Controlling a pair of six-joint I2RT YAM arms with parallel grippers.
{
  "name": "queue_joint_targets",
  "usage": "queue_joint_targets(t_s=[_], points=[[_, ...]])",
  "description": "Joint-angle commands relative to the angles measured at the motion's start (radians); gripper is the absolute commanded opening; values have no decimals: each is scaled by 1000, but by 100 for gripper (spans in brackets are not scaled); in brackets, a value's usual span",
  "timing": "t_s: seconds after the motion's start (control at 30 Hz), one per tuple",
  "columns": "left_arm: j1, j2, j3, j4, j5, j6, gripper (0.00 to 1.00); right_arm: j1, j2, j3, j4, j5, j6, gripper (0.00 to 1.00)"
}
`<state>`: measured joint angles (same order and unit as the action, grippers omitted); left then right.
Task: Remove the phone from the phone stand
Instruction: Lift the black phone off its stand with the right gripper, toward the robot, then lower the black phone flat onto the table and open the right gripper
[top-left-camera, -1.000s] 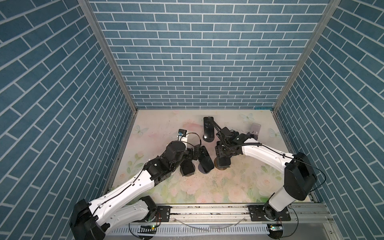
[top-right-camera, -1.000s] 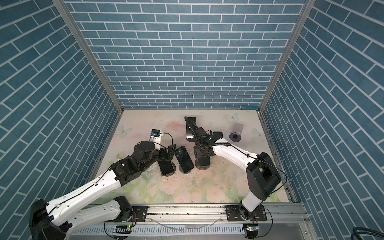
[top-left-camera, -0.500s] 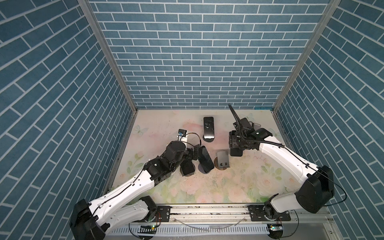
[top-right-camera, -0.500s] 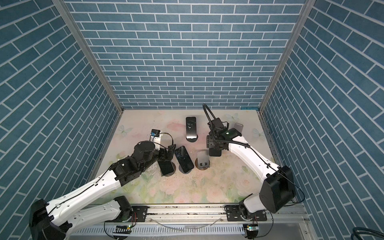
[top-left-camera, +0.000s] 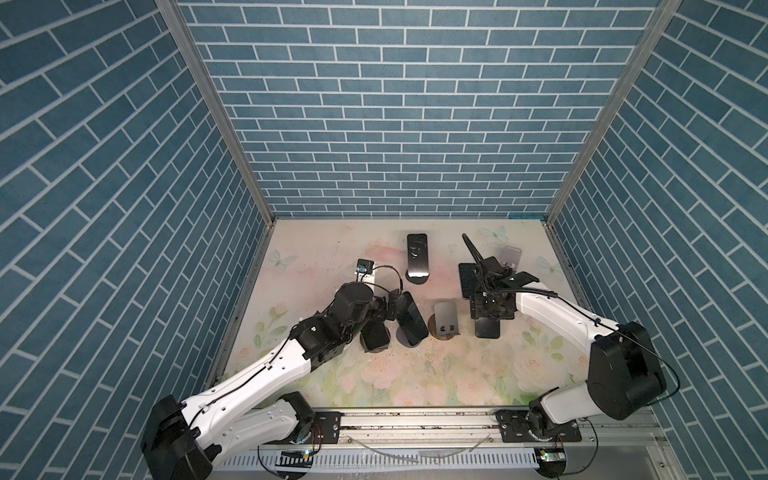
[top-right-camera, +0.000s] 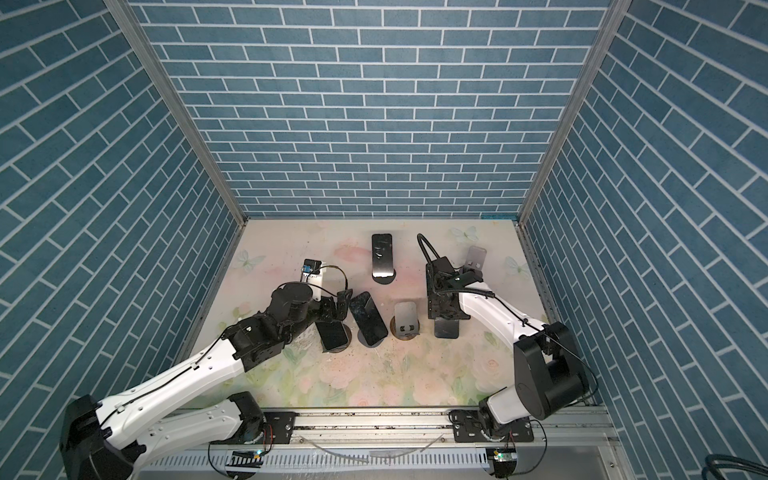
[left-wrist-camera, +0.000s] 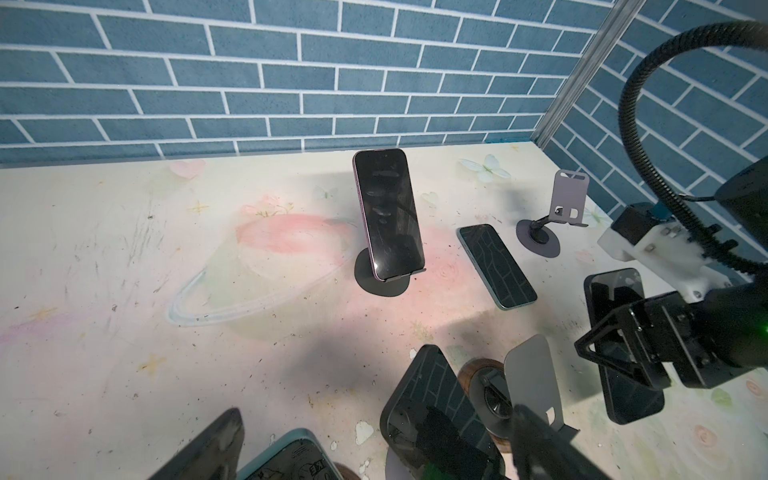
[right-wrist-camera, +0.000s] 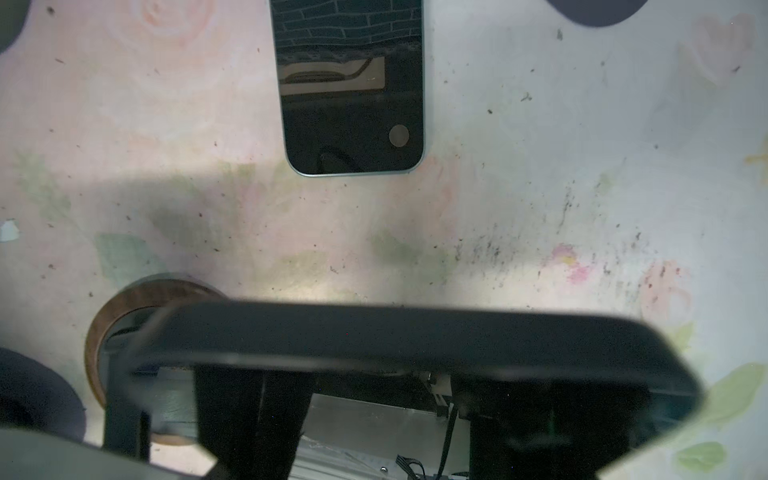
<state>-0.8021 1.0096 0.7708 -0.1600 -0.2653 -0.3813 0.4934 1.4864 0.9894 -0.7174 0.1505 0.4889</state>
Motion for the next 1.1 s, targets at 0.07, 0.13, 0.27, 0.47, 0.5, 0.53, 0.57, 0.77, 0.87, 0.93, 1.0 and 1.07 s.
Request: queue_joint_targets(t_s=[0.07, 0.13, 0.27, 0.47, 0.5, 0.53, 0.57, 0.77, 0.87, 0.93, 1.0, 1.07], points=[[-4, 5, -2, 5, -1, -1, 100, -3, 48, -48, 61, -28, -18, 57], [-4, 10, 0, 8, -2, 1, 100, -3, 71, -55, 75, -36, -15, 57], [-3, 20, 4, 8, 1, 3, 100, -3, 104, -62, 94, -43, -12, 57], [-4, 32, 5, 5, 4, 3, 100, -3, 139, -70, 115, -49, -12, 58], [-4, 31, 5, 6, 4, 2, 100, -3, 146, -70, 117, -49, -12, 58], [-3, 33, 6, 8, 4, 5, 100, -3, 154, -68, 119, -49, -12, 59], [-4, 34, 6, 7, 5, 5, 100, -3, 160, -68, 122, -49, -12, 59], [-5, 36, 17, -8, -1, 20, 100, -3, 201, -56, 126, -46, -16, 61], [-3, 33, 20, -16, -5, 28, 100, -2, 218, -47, 122, -43, -20, 62], [-4, 35, 19, -16, -8, 32, 100, -3, 228, -43, 119, -40, -21, 62], [-4, 36, 22, -15, -9, 37, 100, -3, 236, -39, 116, -37, -23, 62], [-4, 38, 24, -14, -11, 41, 100, -2, 243, -35, 112, -35, -24, 63]])
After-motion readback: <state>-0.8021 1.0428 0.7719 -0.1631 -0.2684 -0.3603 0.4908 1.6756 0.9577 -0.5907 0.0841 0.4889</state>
